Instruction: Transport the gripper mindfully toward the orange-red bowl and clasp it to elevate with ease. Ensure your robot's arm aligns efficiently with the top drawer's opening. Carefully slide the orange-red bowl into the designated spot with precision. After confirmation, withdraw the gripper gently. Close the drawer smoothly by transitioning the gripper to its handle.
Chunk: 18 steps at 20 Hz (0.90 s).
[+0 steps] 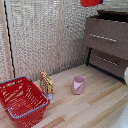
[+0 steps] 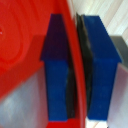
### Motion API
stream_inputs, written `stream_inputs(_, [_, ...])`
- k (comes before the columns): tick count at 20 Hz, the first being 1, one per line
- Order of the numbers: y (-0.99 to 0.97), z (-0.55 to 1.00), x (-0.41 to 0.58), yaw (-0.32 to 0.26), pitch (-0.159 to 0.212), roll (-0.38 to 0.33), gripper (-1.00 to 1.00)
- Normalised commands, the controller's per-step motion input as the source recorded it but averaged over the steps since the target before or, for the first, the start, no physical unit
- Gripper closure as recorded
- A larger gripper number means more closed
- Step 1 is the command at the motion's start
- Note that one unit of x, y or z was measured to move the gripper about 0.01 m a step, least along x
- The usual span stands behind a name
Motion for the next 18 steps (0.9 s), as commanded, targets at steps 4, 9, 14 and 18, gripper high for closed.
stream_inputs(4, [-0.73, 0.41, 0.000, -0.113, 0.113, 0.051, 1.00])
stream_inputs(9, [-0.75, 0.31, 0.002, -0.111, 0.067, 0.048, 1.00])
stream_inputs(14, [-0.80, 0.10, 0.000, -0.098, 0.014, 0.058, 1.00])
stream_inputs(18, [-0.59, -0.13, 0.000, -0.056, -0.014, 0.027, 1.00])
